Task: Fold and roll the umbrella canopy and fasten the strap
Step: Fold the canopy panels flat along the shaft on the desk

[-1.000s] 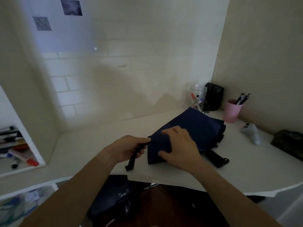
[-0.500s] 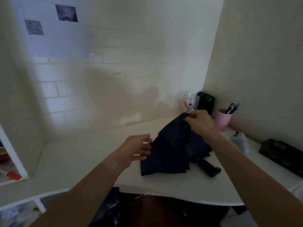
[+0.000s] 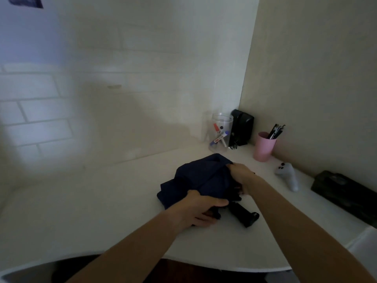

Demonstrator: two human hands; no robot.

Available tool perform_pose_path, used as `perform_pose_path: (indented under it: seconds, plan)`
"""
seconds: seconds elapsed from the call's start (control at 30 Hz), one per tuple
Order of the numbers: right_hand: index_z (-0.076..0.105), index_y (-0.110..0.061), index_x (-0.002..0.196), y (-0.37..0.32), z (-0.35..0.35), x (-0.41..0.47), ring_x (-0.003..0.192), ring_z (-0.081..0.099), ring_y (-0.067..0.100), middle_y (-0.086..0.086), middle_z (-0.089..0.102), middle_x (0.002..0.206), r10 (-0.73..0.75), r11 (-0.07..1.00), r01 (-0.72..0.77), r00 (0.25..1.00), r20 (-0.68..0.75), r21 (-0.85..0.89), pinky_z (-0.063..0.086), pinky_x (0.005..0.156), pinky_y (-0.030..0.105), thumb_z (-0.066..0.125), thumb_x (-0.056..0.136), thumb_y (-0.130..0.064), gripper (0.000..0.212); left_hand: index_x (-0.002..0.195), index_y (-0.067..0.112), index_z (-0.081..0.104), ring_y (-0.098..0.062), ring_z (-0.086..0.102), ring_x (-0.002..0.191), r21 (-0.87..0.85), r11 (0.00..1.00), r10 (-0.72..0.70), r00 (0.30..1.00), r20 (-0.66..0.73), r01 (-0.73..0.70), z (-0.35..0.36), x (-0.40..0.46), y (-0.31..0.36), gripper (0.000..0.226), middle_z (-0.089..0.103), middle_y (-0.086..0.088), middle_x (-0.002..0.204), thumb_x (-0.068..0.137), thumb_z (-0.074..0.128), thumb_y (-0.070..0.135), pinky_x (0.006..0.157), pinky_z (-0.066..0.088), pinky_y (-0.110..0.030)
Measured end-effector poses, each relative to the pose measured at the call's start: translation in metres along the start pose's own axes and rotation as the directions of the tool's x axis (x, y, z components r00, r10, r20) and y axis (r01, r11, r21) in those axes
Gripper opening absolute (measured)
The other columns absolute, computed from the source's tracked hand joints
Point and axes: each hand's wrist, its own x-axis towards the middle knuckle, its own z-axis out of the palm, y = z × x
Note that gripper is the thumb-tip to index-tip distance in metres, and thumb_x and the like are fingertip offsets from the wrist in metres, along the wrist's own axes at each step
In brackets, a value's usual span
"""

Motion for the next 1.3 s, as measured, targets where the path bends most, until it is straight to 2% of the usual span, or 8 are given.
perform_pose_path:
  seconds: [0.4,0.5,0.6,0.7,0.83,1.03,1.17,1.3]
  plan:
    - [0.054,-0.009,0.134,-0.002,0.031,-0.02,0.107,0.06,0.044,0.024,0.058,0.133,0.062,0.832,-0.256,0.924,0.376,0.492,0.051,0.067,0.06,0.049,0.101,-0.029,0.039,0.149,0.018,0.011,-0.036,0.051,0.125,-0.176,0.966,0.075,0.854,-0.516,-0.191,0.007,0.023,-0.022,0.123,0.038,-0.011,0.142,0.057,0.093,0.023,0.099,0.053,-0.049]
    - [0.058,-0.008,0.128,-0.013,0.045,-0.044,0.105,0.06,0.046,0.024,0.062,0.125,-0.017,0.788,-0.26,0.897,0.441,0.558,0.051,0.07,0.064,0.053,0.099,-0.029,0.036,0.138,0.024,0.026,-0.037,0.065,0.107,-0.335,0.914,0.046,0.879,-0.475,-0.228,-0.018,0.01,-0.026,0.099,0.053,-0.015,0.128,0.062,0.086,0.01,0.075,0.063,-0.047]
    - [0.065,-0.012,0.116,-0.036,0.052,-0.066,0.101,0.065,0.041,0.021,0.066,0.107,-0.053,0.75,-0.215,0.923,0.381,0.626,0.056,0.08,0.057,0.061,0.094,-0.032,0.03,0.122,-0.001,0.055,-0.026,0.075,0.074,-0.16,0.965,0.121,0.896,-0.428,-0.207,-0.052,-0.019,-0.031,0.062,0.071,-0.019,0.1,0.068,0.086,-0.001,0.052,0.057,-0.029]
    - [0.063,-0.012,0.096,-0.061,0.056,-0.087,0.069,0.061,0.021,0.007,0.063,0.082,-0.066,0.803,-0.038,0.986,0.152,0.595,0.054,0.057,0.026,0.059,0.094,-0.027,0.016,0.093,0.006,0.066,-0.001,0.066,0.049,0.188,0.962,0.261,0.861,-0.437,-0.196,-0.097,-0.054,-0.019,0.033,0.07,-0.006,0.087,0.069,0.084,-0.008,0.044,0.05,-0.014]
    - [0.054,-0.015,0.074,-0.096,0.06,-0.101,0.051,0.046,0.013,0.001,0.052,0.066,-0.195,0.838,0.216,0.976,-0.094,0.502,0.036,0.046,0.027,0.054,0.093,-0.02,0.019,0.118,0.019,0.069,-0.013,0.063,0.1,0.838,0.528,0.581,0.778,-0.238,-0.138,-0.156,-0.08,0.021,0.053,0.068,-0.002,0.112,0.068,0.086,0.021,0.074,0.045,-0.02]
    - [0.059,0.002,0.072,-0.151,0.057,-0.122,0.048,0.053,0.014,0.009,0.059,0.063,-0.232,0.705,0.301,0.954,-0.191,0.642,0.051,0.049,0.025,0.054,0.091,0.004,0.02,0.156,0.028,0.026,-0.032,0.066,0.093,0.965,-0.125,0.756,0.651,-0.059,0.232,-0.206,-0.085,0.077,0.07,0.055,-0.015,0.123,0.095,0.056,0.047,0.066,0.041,-0.032]
    - [0.063,-0.003,0.073,-0.16,0.052,-0.135,0.06,0.067,0.019,0.012,0.07,0.068,-0.304,0.695,0.38,0.925,-0.23,0.61,0.061,0.077,0.035,0.065,0.088,0.0,0.015,0.155,0.01,0.033,-0.024,0.068,0.066,0.906,-0.177,0.87,0.492,-0.039,0.384,-0.239,-0.089,0.114,0.092,0.07,-0.01,0.086,0.083,0.076,0.048,0.051,0.042,-0.028]
    - [0.064,0.0,0.078,-0.145,0.058,-0.152,0.06,0.068,0.019,0.015,0.069,0.072,-0.355,0.621,0.394,0.912,-0.206,0.678,0.059,0.069,0.031,0.063,0.088,0.002,0.011,0.156,0.002,0.028,-0.028,0.065,0.064,0.923,-0.004,0.882,0.437,-0.178,0.385,-0.268,-0.073,0.117,0.105,0.068,-0.013,0.079,0.073,0.088,0.028,0.048,0.036,-0.03]
